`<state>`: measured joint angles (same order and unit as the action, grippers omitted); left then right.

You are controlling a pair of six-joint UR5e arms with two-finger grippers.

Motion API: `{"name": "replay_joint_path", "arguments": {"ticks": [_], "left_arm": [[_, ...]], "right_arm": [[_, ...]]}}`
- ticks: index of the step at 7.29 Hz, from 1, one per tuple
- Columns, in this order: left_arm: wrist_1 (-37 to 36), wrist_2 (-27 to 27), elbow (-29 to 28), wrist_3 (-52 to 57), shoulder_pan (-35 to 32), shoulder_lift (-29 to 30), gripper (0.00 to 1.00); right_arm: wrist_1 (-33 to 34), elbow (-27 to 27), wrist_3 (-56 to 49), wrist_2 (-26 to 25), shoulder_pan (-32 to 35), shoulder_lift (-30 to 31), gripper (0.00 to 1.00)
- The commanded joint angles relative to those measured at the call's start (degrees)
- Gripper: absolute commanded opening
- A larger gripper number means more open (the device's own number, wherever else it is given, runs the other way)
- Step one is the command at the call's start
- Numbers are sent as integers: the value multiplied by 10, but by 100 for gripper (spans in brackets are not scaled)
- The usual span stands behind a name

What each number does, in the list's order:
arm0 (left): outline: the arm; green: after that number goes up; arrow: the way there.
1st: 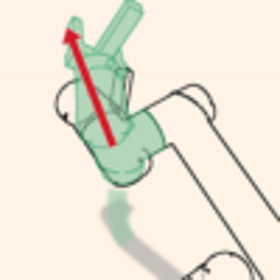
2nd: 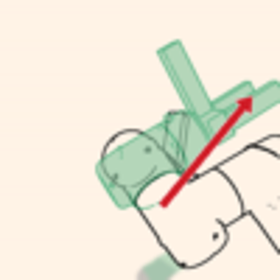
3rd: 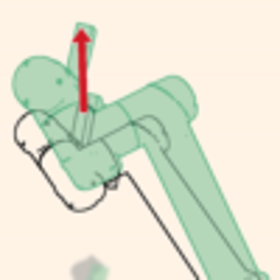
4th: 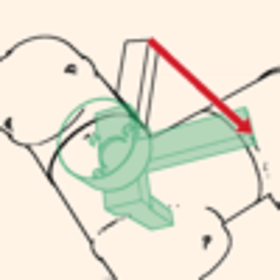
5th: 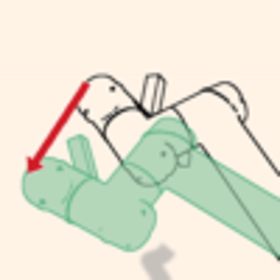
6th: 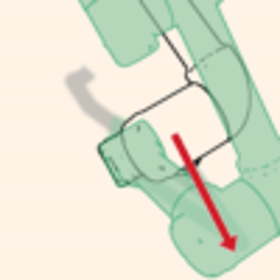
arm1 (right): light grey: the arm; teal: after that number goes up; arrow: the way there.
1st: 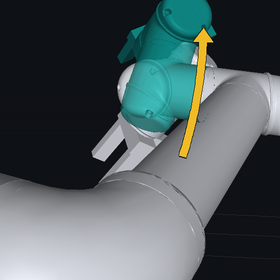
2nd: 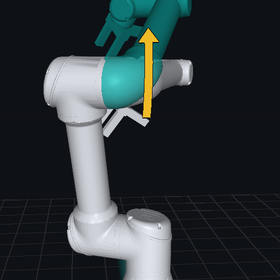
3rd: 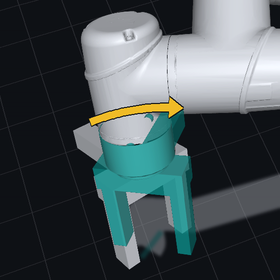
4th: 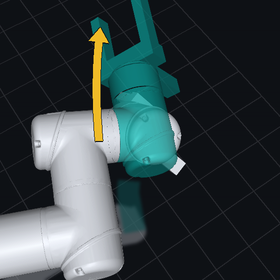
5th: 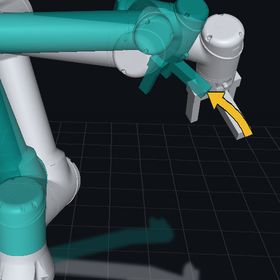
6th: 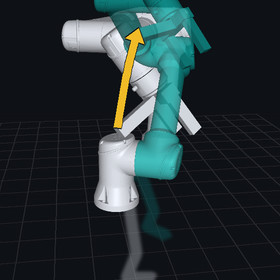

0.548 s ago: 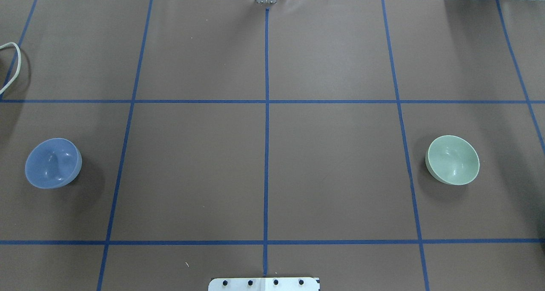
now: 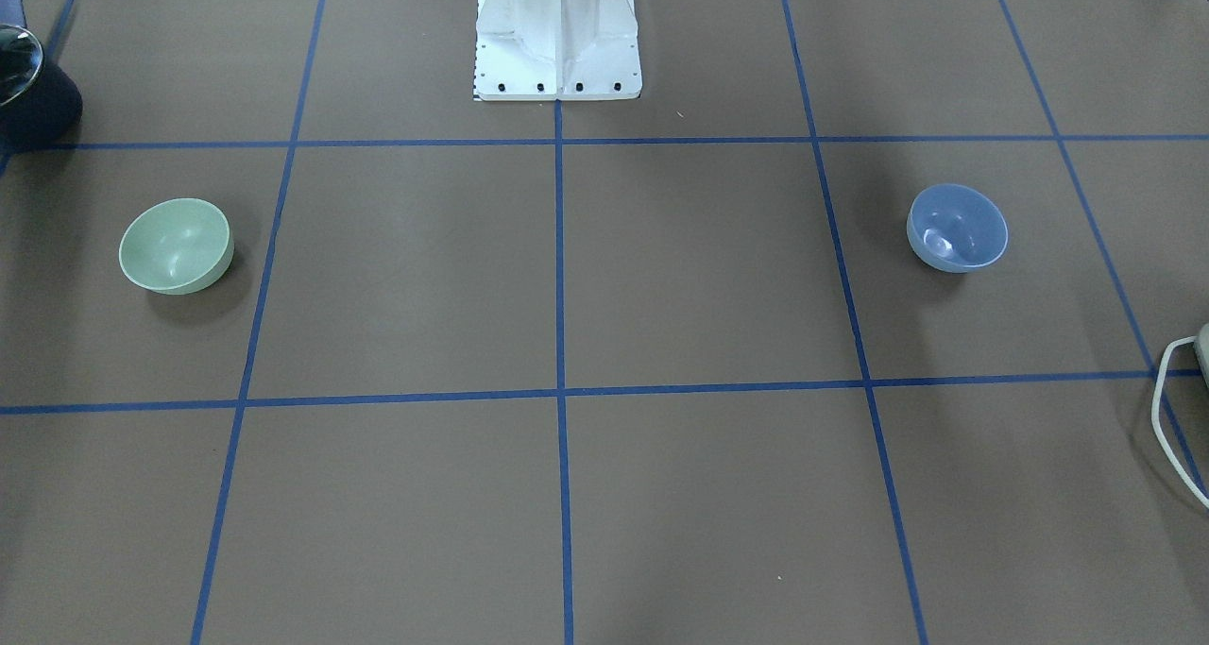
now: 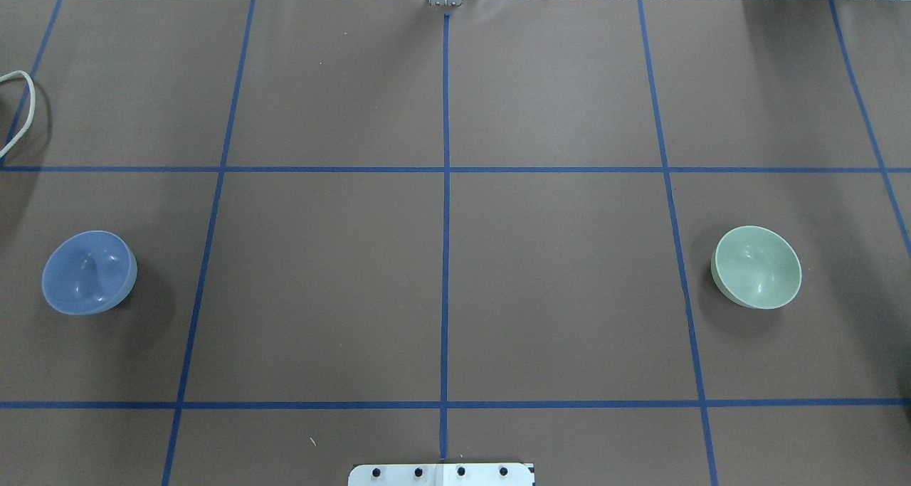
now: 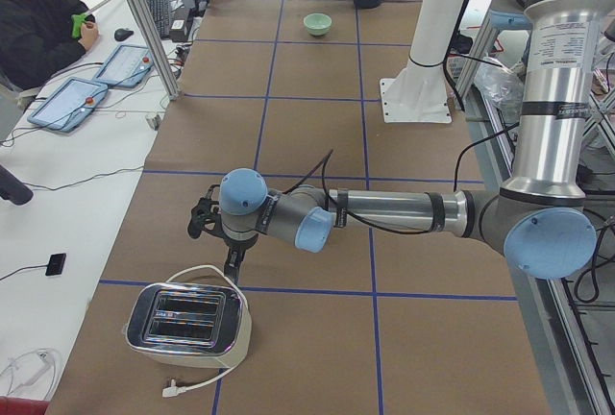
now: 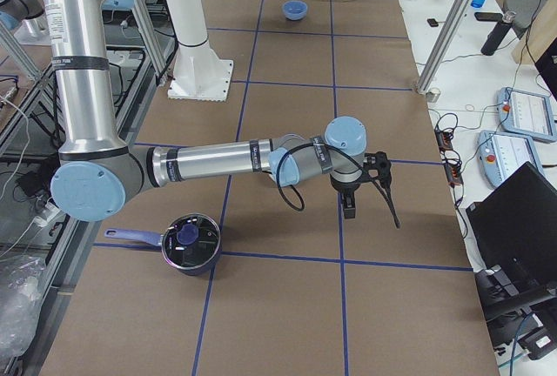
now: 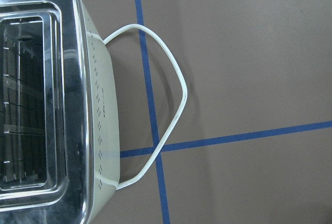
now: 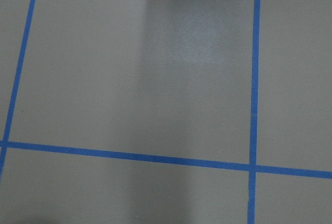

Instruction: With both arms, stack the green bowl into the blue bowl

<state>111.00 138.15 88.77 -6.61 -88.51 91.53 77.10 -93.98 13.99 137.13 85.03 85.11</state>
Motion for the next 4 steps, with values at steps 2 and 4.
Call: {"name": "replay_joint_path", "arguments": {"ticks": [2, 4], "left_arm": [[103, -3, 13, -70, 67, -21, 98], [140, -4, 31, -109, 131, -21, 97]], "right_arm": [[-11, -22, -2, 13, -32, 18, 100], [-40, -39, 19, 12, -66, 44, 100]]}}
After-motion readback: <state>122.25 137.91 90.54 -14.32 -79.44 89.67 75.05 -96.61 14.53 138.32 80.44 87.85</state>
